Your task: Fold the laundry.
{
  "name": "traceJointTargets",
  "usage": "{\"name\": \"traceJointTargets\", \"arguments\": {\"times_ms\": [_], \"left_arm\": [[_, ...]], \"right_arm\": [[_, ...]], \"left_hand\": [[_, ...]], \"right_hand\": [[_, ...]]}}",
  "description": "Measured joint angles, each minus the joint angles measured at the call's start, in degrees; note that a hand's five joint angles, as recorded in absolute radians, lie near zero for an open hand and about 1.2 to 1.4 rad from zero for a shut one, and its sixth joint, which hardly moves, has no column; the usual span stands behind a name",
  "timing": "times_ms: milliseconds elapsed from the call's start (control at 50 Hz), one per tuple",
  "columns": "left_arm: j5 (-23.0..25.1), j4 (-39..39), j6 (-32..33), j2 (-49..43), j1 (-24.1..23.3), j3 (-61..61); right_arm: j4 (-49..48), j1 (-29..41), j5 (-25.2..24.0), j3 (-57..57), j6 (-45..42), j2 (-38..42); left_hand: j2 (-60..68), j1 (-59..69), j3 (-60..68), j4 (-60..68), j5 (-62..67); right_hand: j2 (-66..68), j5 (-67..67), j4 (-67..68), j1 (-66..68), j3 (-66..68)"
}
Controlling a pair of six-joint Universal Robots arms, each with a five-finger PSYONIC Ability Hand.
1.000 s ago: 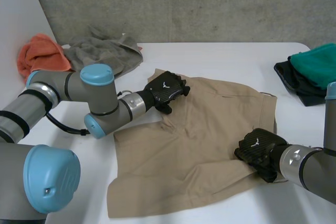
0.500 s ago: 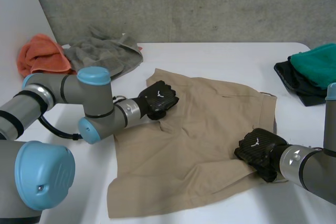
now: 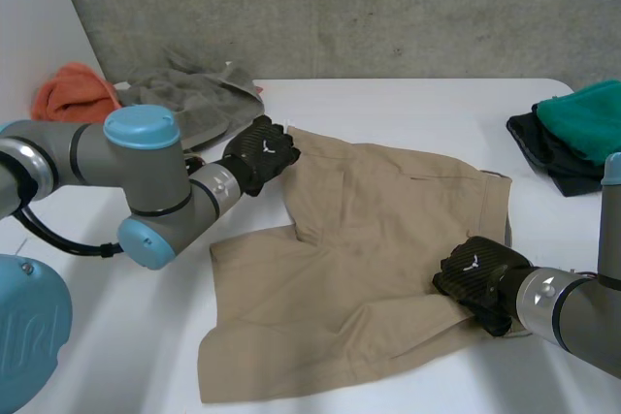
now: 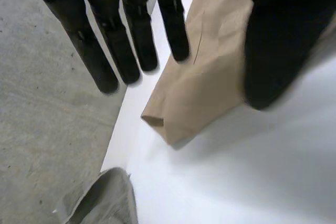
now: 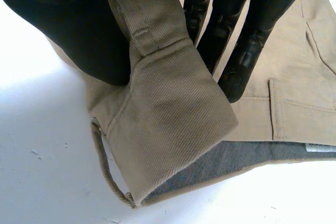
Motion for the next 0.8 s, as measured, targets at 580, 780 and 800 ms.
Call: {"name": "traceJointTargets", "arguments": {"times_ms": [580,780,800], "left_arm": [[10.8,-2.6,-7.0,-9.8,0.1,10.8],[8.5,-2.6,-5.0,-10.2,0.2,10.7],[8.5,-2.6,-5.0,-10.2,0.2,10.7]], "right_arm": [[0.0,-1.1,-0.7,0.1,-0.1,0.1],[0.0,-1.1,-0.9,0.1,-0.1,0.0],[0.0,-1.1,-0.9,0.1,-0.1,0.0]], "left_hand": [[4.6,7.6,4.4,3.6,3.3],[20.8,20.6,20.2,19.8,18.6],[20.8,20.6,20.2,19.8,18.6]], "right_hand": [[0.0,0.0,0.0,0.0,0.0],[0.0,0.0,0.0,0.0,0.0],[0.0,0.0,0.0,0.0,0.0]]}}
